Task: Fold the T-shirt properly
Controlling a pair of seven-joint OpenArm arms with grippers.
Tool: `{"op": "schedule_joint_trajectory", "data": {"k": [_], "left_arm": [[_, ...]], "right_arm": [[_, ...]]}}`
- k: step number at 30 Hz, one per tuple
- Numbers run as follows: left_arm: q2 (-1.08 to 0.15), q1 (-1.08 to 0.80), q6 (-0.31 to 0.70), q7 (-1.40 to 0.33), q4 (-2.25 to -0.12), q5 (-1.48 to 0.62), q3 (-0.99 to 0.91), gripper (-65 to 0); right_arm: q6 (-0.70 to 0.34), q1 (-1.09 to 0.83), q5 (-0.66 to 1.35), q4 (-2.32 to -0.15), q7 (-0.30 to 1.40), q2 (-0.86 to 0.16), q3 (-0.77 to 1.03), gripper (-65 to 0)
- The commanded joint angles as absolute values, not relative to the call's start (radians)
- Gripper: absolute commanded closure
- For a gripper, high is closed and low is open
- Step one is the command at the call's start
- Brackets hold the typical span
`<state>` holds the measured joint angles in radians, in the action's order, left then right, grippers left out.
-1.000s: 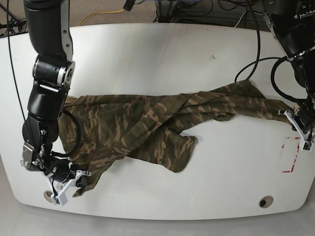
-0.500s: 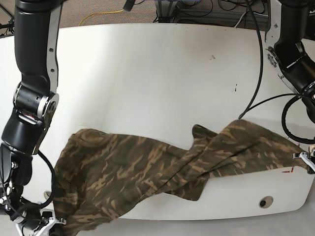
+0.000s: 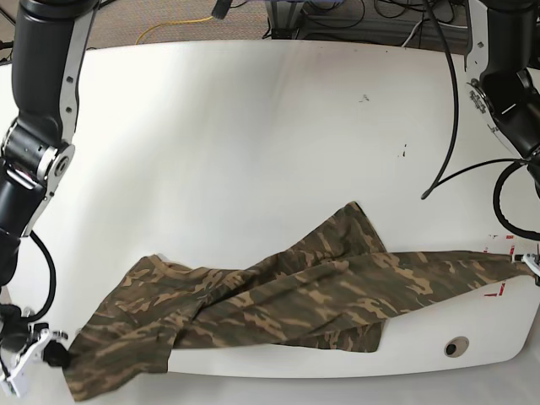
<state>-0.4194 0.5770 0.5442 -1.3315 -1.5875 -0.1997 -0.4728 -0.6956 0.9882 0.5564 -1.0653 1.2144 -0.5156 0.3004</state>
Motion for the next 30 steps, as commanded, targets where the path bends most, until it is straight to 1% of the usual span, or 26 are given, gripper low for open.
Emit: {"op": "schedule_joint_trajectory", "data": {"k": [1,7,12,16,19,22,26,30], "left_arm": [[-0.437,0.552,0.547,-1.314,-1.618,-0.196,-0.478,0.0],[-0.430,0.390,0.547,-1.313,-1.664,-0.199,-0.478,0.0],[-0.432,0.269,0.547,-1.256,-1.676,-0.199,-0.478,0.0],[-0.433,0.165,0.549,-1.214,-1.676,-0.199,-0.527,0.0],[-0.433,0.124,0.549,-1.213,-1.676,-0.199,-0.558,0.0],[-0.433,0.081,0.552,-1.213,-1.670,-0.199,-0.572,0.0],[-0.433,0.041,0.604,-1.211,-1.669,-0.196,-0.572,0.0],[-0.430,0.002,0.613,-1.211,-1.669,-0.196,-0.573,0.0]], "right_arm": [[-0.696,0.957,0.615,-1.107,1.193,-0.544,0.305,0.0],[-0.694,0.713,0.628,-1.294,1.191,-0.544,0.311,0.0],[-0.694,0.526,0.627,-1.385,1.191,-0.498,0.407,0.0],[-0.698,0.384,0.630,-1.428,1.190,-0.493,0.444,0.0],[-0.698,0.305,0.630,-1.448,1.188,-0.492,0.463,0.0],[-0.698,0.231,0.624,-1.484,1.188,-0.466,0.499,0.0],[-0.698,0.153,0.622,-1.509,1.188,-0.460,0.518,0.0],[-0.698,0.091,0.622,-1.509,1.187,-0.458,0.521,0.0]]}}
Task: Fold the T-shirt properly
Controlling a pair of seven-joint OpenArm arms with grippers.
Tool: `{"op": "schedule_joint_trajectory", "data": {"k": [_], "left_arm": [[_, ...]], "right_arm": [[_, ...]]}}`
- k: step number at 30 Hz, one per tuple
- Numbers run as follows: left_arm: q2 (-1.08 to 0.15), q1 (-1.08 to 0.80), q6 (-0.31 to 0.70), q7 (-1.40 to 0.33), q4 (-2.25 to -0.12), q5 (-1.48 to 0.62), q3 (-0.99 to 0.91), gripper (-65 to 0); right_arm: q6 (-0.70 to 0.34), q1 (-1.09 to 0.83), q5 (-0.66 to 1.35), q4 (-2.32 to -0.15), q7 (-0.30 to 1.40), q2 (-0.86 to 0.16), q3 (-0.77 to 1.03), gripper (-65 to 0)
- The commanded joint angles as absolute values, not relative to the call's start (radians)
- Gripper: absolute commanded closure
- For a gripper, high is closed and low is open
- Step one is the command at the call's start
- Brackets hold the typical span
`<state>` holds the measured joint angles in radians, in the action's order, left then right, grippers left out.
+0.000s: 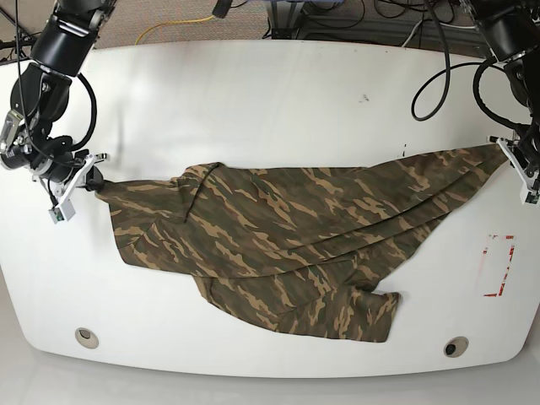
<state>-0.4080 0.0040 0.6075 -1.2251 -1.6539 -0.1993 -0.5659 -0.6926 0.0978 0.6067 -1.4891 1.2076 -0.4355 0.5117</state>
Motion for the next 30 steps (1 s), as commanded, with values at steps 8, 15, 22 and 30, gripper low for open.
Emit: {"op": "schedule_joint_trajectory", "data": {"k": [8,15,22,30], "left_arm": [[-0.429,-0.093,0.615,-1.089,-1.669,-0.194,-0.587,0.0],[-0.433,-0.125,0.616,-1.072,-1.647,-0.194,-0.610,0.0],[-0.463,-0.117,0.618,-1.038,-1.577,-0.196,-0.641,0.0],[-0.464,-0.122,0.618,-0.998,-1.570,-0.194,-0.622,0.0]], "right_arm": [[-0.698,-0.027,0.622,-1.509,1.119,-0.458,0.521,0.0],[-0.698,-0.088,0.621,-1.509,1.084,-0.458,0.521,0.0],[-0.698,-0.139,0.621,-1.509,1.078,-0.461,0.595,0.0],[-0.698,-0.156,0.621,-1.509,1.078,-0.464,0.622,0.0]]}}
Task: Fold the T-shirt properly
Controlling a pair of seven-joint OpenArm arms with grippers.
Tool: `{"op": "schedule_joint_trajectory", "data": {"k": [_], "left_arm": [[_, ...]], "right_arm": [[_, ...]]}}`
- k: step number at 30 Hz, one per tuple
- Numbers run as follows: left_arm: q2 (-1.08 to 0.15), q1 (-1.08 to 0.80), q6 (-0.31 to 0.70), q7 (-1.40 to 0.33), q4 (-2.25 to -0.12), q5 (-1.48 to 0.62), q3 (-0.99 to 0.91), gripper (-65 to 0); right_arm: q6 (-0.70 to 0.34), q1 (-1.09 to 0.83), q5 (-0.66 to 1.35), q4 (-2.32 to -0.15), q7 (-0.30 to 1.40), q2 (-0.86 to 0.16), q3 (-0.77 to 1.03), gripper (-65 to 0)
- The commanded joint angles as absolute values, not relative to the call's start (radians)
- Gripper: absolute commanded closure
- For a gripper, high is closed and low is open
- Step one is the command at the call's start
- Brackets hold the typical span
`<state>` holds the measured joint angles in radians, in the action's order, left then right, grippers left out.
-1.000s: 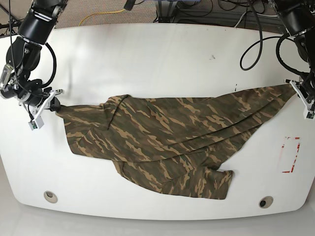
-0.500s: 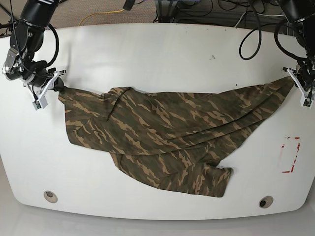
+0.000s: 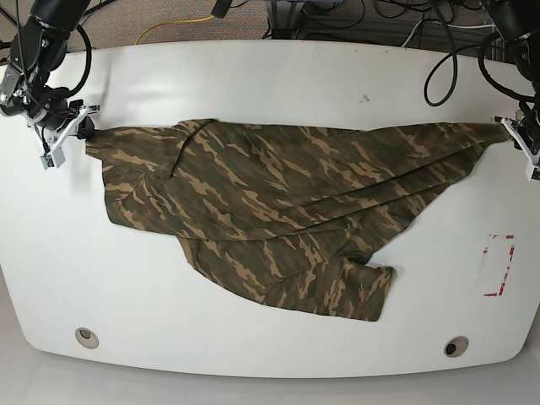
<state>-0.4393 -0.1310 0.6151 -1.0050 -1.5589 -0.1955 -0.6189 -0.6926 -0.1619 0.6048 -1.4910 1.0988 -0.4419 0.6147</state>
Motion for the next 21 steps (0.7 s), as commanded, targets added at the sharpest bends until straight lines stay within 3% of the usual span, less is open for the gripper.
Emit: {"op": "schedule_joint_trajectory", "data": {"k": [1,3,7,9,13,15,21], "left_arm": [[-0.464,-0.124,0.618,-0.998,-1.572,-0.194,-0.621,0.0],[-0.463,-0.124,0.618,-0.998,-1.577,-0.194,-0.621,0.0],[-0.461,-0.122,0.618,-0.998,-1.572,-0.194,-0.622,0.0],[-0.461,-0.124,0.618,-0.998,-1.572,-0.194,-0.622,0.0],[-0.460,-0.124,0.618,-0.998,-1.573,-0.194,-0.622,0.0],[-0.458,-0.124,0.618,-0.997,-1.573,-0.194,-0.622,0.0],[-0.453,-0.122,0.618,-0.998,-1.580,-0.194,-0.622,0.0]], "right_arm": [[-0.698,-0.162,0.624,-1.509,1.078,-0.464,0.622,0.0],[-0.698,-0.168,0.630,-1.511,1.081,-0.463,0.624,-3.6],[-0.698,-0.165,0.630,-1.544,1.082,-0.463,0.624,-19.8],[-0.697,-0.165,0.630,-1.592,1.082,-0.460,0.624,-30.9],[-0.696,-0.137,0.630,-1.646,1.082,-0.447,0.625,-44.1],[-0.694,-0.091,0.619,-1.647,1.082,-0.427,0.625,-47.6],[-0.693,0.087,0.619,-1.537,1.082,-0.415,0.550,-46.5]]}}
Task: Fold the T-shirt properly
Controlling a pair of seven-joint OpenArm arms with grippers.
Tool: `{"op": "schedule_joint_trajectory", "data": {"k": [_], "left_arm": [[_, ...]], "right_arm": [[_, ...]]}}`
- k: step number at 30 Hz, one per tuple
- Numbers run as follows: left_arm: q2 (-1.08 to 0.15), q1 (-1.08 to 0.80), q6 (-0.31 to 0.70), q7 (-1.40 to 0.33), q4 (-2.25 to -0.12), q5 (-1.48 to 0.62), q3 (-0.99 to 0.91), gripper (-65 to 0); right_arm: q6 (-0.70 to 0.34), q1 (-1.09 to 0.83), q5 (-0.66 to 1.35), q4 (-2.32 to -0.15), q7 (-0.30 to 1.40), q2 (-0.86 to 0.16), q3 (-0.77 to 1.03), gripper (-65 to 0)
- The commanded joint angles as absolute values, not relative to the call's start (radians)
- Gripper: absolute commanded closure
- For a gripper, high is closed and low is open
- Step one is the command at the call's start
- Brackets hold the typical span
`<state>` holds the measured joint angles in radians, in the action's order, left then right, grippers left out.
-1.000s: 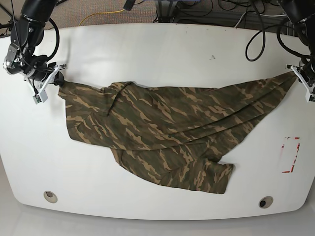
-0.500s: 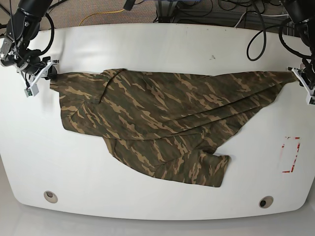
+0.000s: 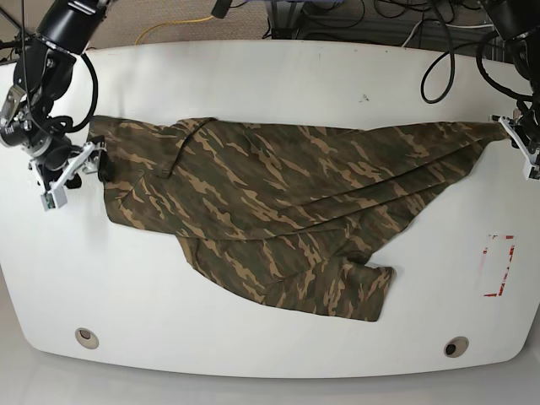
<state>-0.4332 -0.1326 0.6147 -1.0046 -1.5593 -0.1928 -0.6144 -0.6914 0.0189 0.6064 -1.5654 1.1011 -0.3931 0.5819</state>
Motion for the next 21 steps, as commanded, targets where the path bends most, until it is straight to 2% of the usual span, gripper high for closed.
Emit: {"op": "schedule_joint_trajectory", "data": {"k": [1,8,15,21], "left_arm": [[-0.450,-0.122,0.618,-0.998,-1.580,-0.194,-0.622,0.0],[-0.429,-0.124,0.618,-0.998,-1.581,-0.194,-0.621,0.0],[-0.429,-0.125,0.618,-0.998,-1.581,-0.194,-0.621,0.0],[-0.429,-0.125,0.618,-0.998,-1.581,-0.194,-0.621,0.0]], "right_arm": [[-0.693,0.111,0.619,-1.509,1.079,-0.418,0.526,-46.5],[-0.693,0.390,0.509,-1.225,1.000,-0.400,0.340,-42.0],[-0.698,0.622,0.295,-0.924,0.797,-0.321,0.237,-42.5],[-0.696,0.743,0.245,-0.656,0.590,-0.288,0.163,-42.5]]}}
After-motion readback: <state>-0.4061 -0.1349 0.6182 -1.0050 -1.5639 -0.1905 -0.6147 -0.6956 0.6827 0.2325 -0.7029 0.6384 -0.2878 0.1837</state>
